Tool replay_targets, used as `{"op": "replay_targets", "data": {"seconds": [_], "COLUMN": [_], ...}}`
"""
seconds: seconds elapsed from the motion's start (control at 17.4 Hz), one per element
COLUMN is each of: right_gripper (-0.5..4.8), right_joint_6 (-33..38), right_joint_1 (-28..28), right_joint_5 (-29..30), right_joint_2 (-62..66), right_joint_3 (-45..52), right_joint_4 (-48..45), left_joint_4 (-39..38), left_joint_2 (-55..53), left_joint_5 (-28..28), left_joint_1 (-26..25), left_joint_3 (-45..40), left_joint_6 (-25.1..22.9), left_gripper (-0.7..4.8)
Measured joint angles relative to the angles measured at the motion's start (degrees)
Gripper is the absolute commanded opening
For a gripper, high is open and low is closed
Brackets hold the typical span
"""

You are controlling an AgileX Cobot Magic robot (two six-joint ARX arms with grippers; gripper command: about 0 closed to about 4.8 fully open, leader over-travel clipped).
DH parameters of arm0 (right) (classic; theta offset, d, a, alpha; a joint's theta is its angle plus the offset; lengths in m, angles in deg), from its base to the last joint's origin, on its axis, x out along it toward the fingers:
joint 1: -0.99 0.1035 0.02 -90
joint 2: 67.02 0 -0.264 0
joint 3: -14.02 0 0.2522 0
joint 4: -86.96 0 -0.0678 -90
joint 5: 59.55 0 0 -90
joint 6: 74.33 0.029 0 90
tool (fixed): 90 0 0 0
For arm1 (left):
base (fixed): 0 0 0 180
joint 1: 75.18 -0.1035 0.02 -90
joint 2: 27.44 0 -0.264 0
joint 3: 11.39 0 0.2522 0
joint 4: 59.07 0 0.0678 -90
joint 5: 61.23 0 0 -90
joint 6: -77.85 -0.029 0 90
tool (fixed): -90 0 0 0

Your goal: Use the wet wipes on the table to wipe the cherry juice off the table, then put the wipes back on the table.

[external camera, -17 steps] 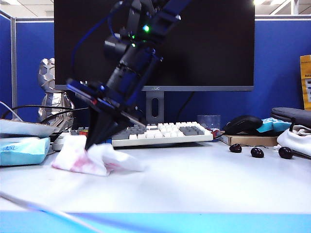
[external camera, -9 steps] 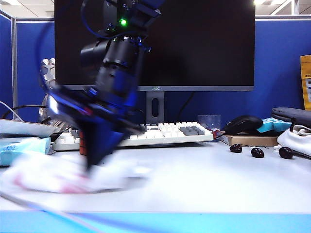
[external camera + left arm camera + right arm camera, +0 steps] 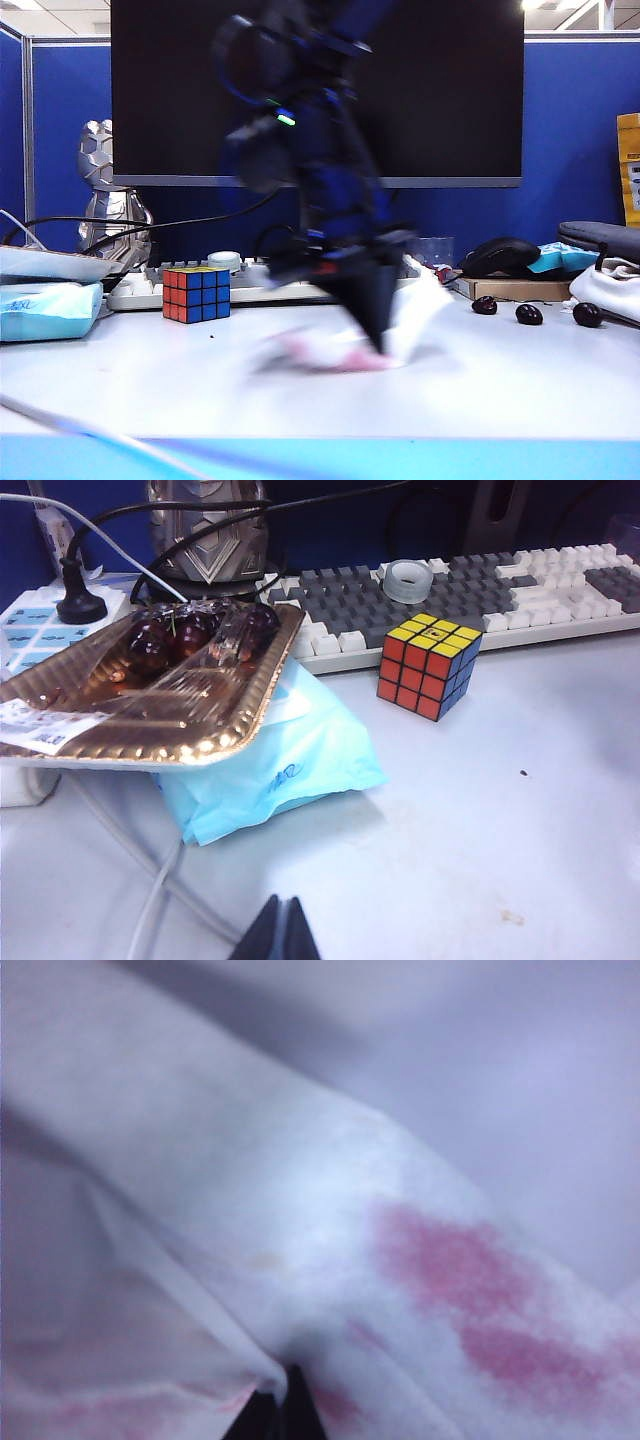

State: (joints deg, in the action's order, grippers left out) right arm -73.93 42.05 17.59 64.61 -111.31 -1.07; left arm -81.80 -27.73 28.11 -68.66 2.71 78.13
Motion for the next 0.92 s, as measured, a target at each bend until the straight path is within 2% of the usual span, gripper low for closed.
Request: {"op": "replay_targets", "data": {"seconds": [0.12, 0.17, 0.29, 0.35, 0.58, 0.75, 0.81, 0.92], "right_gripper": [-0.01, -0.01, -0.01, -0.01, -0.01, -0.01, -0.01, -0.01], "right_joint_6": [0.0, -0.1, -2.4, -3.6, -6.0, -7.8, -8.9, -9.3], "right_joint_1": [-4.3, -6.4, -9.2, -9.0, -5.4, -1.1, 1.9, 4.4], "right_joint_5": [0.0, 2.5, 14.5, 17.9, 28.7, 32.3, 33.0, 33.4], "right_joint_2": [0.1, 0.1, 0.0, 0.0, -0.6, -0.9, -1.1, -1.5], "right_joint_3": [0.0, 0.0, -0.1, -0.1, 2.3, 3.8, 5.0, 6.5], "right_joint_4": [-1.4, -1.9, -1.8, -2.1, -11.9, -13.0, -12.3, -11.6], "left_joint_4": [0.0, 0.0, 0.0, 0.0, 0.0, 0.0, 0.0, 0.0], "left_joint_2": [0.0, 0.0, 0.0, 0.0, 0.0, 0.0, 0.0, 0.0], "left_joint_5": [0.0, 0.0, 0.0, 0.0, 0.0, 0.0, 0.0, 0.0], "left_joint_1": [0.0, 0.0, 0.0, 0.0, 0.0, 0.0, 0.0, 0.0], "left_joint_3": [0.0, 0.0, 0.0, 0.0, 0.0, 0.0, 0.0, 0.0], "left_joint_6": [0.0, 0.0, 0.0, 0.0, 0.0, 0.0, 0.0, 0.0], "left_gripper": [-0.02, -0.02, -0.02, -0.02, -0.02, -0.02, -0.02, -0.02]}}
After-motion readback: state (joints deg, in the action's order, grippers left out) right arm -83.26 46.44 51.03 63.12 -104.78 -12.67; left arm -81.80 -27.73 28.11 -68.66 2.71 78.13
